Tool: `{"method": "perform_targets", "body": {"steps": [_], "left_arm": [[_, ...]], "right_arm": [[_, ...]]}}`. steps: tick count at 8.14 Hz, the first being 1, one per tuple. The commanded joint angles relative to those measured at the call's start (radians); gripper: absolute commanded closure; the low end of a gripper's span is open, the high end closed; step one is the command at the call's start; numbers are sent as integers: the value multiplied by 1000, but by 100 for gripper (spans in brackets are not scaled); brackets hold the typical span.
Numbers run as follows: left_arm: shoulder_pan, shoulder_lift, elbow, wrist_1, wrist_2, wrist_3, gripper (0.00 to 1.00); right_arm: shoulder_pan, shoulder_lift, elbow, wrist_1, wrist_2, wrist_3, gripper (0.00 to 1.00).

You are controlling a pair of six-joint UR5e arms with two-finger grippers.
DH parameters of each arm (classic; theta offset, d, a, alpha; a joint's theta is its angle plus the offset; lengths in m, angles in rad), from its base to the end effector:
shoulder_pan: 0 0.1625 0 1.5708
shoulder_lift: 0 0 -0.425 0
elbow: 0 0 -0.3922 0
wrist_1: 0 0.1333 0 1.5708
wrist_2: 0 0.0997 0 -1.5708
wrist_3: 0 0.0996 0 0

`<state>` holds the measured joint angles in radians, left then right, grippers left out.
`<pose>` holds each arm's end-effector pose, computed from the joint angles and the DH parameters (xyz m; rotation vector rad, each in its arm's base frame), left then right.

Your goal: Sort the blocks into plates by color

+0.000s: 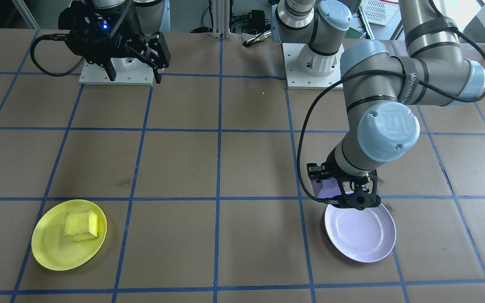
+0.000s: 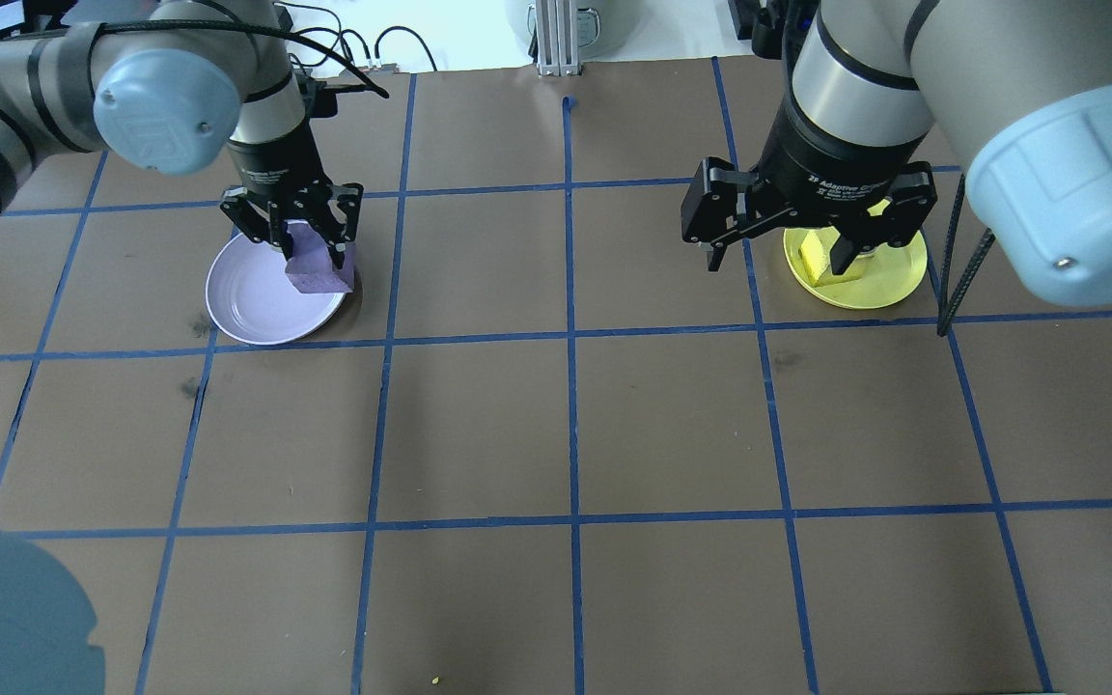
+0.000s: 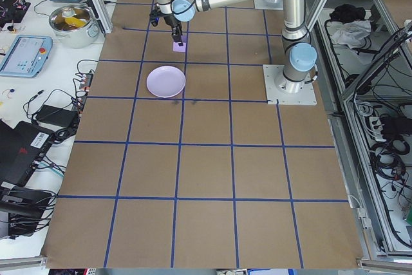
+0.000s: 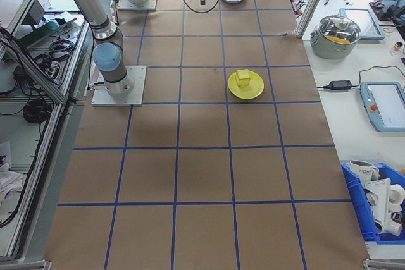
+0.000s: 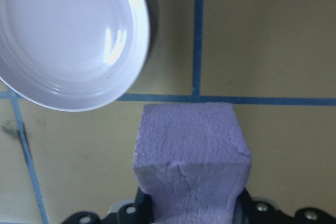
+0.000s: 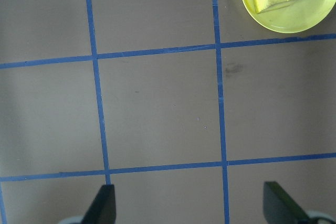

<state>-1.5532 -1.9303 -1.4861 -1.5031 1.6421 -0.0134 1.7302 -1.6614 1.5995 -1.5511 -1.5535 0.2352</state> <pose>-0.1156 -0.6063 0.3362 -0.0360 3.0544 0.3177 0.2058 -0.4296 0.5147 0.1175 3.1136 -0.0592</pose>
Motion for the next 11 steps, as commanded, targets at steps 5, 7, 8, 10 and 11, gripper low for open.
{"method": "perform_targets", "body": {"steps": [5,7,8,10,11], "left_arm": [[157,-157,29,187,35,242,100],[157,-177,29,207,36,240,55],[159,-176,27,207,27,234,1],[159,-156,30,204,28,234,0],[157,-144,30,198,28,230,0]], "right_arm": [[0,-12,2,46,-14,-2,0],[0,-11,0,43,-13,0,0],[0,-11,2,22,-11,0,0],[0,-11,3,32,-13,0,0],[0,-11,3,32,-13,0,0]]}}
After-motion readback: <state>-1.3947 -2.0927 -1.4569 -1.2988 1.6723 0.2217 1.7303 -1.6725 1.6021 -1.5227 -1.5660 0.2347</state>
